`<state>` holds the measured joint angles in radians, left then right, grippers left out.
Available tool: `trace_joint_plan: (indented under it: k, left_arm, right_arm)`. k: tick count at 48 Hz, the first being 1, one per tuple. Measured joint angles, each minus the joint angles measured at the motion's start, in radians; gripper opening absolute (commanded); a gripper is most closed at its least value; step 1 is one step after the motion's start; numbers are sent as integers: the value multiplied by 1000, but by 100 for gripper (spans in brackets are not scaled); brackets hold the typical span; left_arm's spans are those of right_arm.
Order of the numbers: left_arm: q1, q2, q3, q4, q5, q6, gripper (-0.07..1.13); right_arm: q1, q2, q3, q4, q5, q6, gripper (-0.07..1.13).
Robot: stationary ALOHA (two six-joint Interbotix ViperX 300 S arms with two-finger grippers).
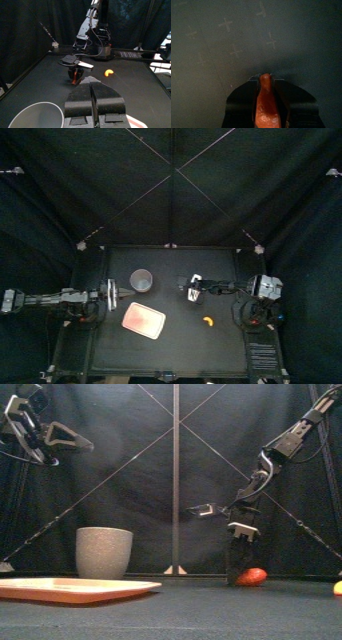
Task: Pick the drumstick then place it in the grey bowl
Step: Place drumstick in the grey bowl
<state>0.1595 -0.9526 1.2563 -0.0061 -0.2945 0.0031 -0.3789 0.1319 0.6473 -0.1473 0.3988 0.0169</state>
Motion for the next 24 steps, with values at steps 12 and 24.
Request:
trace_joint_plan:
  k: [12, 24]
  left_arm:
    - [0, 0, 0, 0, -2, 0, -3]
    - [0, 0, 0, 0, -12, 0, -3]
  right_arm:
    - [0, -6, -18, -2, 11, 3, 45]
    - [43, -49, -225, 12, 3, 15, 45]
